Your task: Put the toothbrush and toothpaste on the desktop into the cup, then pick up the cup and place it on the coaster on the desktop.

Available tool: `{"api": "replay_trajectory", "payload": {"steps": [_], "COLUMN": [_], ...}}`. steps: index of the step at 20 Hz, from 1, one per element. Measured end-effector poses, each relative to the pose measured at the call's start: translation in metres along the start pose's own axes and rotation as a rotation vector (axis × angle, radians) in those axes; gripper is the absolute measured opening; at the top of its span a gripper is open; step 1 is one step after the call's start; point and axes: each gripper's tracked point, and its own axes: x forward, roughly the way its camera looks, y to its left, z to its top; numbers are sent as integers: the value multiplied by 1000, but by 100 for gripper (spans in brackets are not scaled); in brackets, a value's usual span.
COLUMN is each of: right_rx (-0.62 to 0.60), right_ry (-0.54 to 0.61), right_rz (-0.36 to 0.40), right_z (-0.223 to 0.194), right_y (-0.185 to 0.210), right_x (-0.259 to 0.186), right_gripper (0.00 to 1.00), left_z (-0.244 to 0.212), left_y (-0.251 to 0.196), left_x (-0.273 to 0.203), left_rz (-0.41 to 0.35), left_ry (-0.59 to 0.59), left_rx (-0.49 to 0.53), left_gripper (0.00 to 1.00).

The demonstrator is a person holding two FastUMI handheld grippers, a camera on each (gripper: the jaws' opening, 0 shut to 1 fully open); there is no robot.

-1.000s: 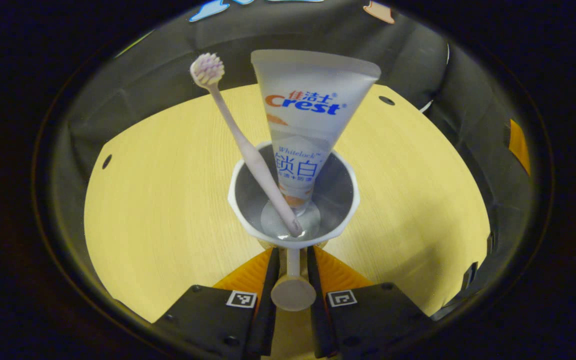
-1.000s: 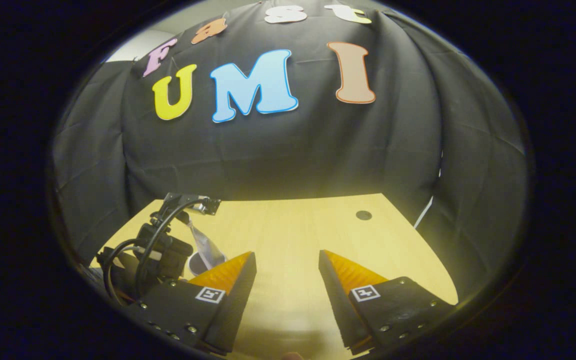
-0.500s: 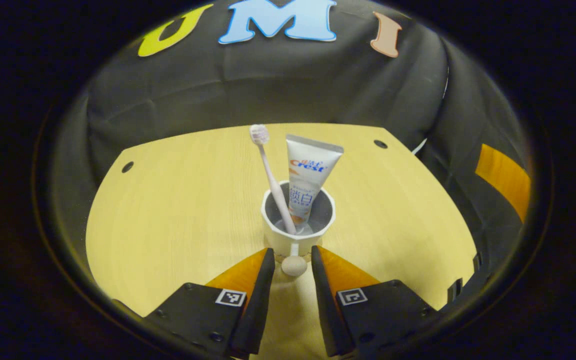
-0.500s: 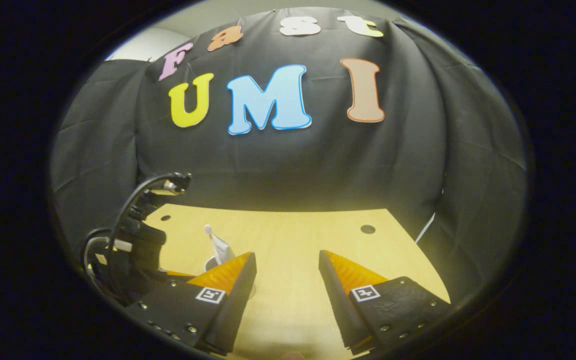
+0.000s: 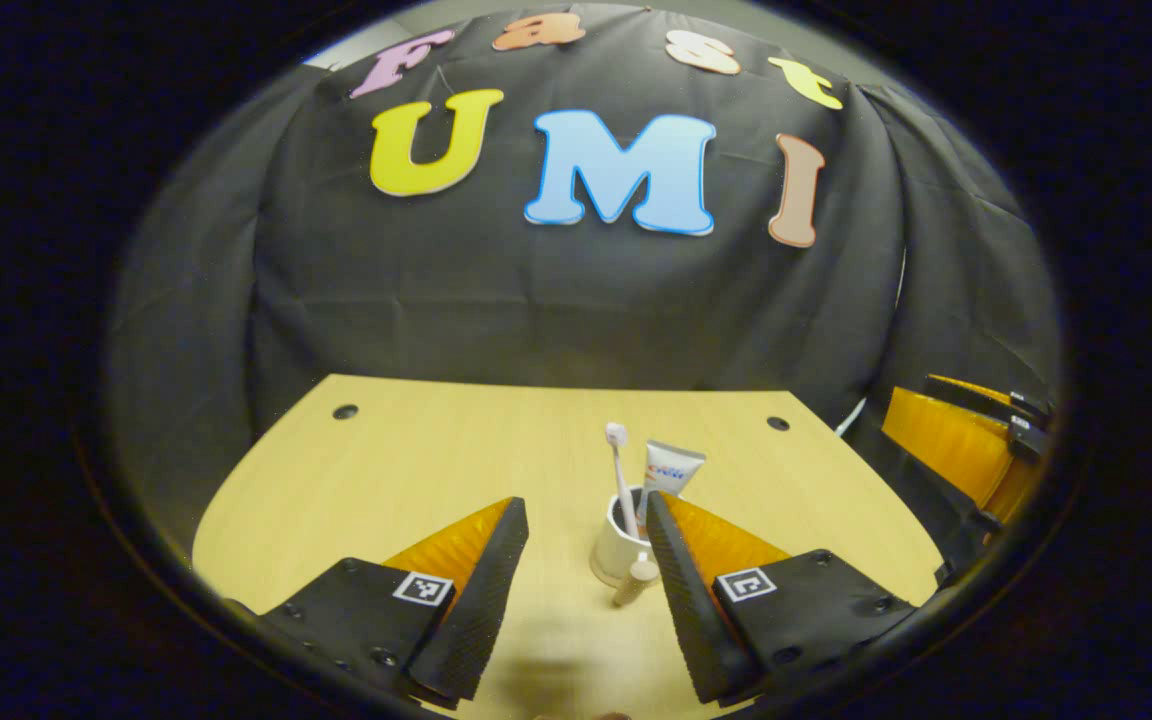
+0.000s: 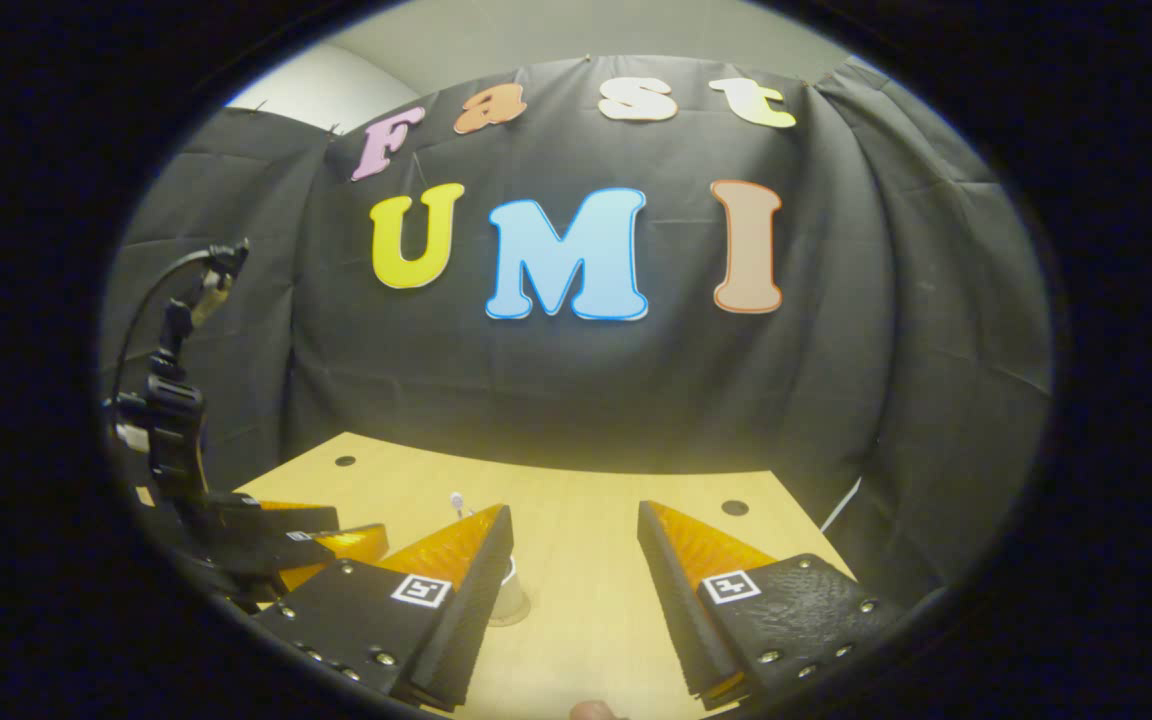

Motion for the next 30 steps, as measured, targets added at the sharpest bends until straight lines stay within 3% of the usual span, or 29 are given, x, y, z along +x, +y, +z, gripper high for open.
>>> {"api": "replay_trajectory", "payload": {"steps": [1, 2, 5, 6, 7, 8, 9, 12, 17, 18, 19, 20, 21, 23, 29, 30], "right_rx": [-16, -31, -53, -54, -54, -53, -53, -66, -68, -67, -67, -67, -65, -62, -49, -47], "right_ry": [-14, -27, -55, -58, -59, -60, -66, -95, -128, -133, -137, -138, -139, -140, -150, -158], "right_rz": [3, 5, 20, 25, 30, 33, 29, 5, -18, -22, -27, -32, -37, -50, -41, -36], "right_z": [5, 8, 13, 13, 13, 11, 11, 19, 24, 26, 26, 24, 25, 26, 29, 30], "right_y": [4, 10, 29, 33, 36, 39, 38, 36, 35, 35, 34, 32, 32, 31, 36, 36], "right_x": [-3, -4, -8, -10, -11, -11, -10, -11, -13, -14, -13, -13, -14, -15, -20, -22], "right_gripper": [77, 84, 84, 84, 84, 84, 84, 83, 83, 83, 83, 83, 83, 83, 83, 83], "left_z": [9, 11, 19, 19, 19, 18, 20, 25, 35, 37, 38, 40, 41, 41, 47, 47], "left_y": [3, 5, 9, 13, 16, 18, 21, 25, 26, 25, 25, 25, 24, 26, 33, 34], "left_x": [-12, -22, -43, -46, -48, -50, -52, -58, -66, -67, -68, -70, -70, -70, -69, -67], "left_rz": [12, 23, 38, 42, 47, 52, 57, 64, 69, 66, 66, 66, 60, 56, 54, 46], "left_ry": [-51, -93, -163, -174, -180, -186, -199, -237, -297, -306, -313, -322, -327, -330, -357, -356], "left_rx": [13, 25, 39, 38, 37, 34, 31, 24, 21, 25, 28, 32, 34, 35, 36, 38], "left_gripper": [82, 89, 92, 86, 86, 100, 86, 86, 100, 86, 86, 100, 94, 100, 100, 94]}}
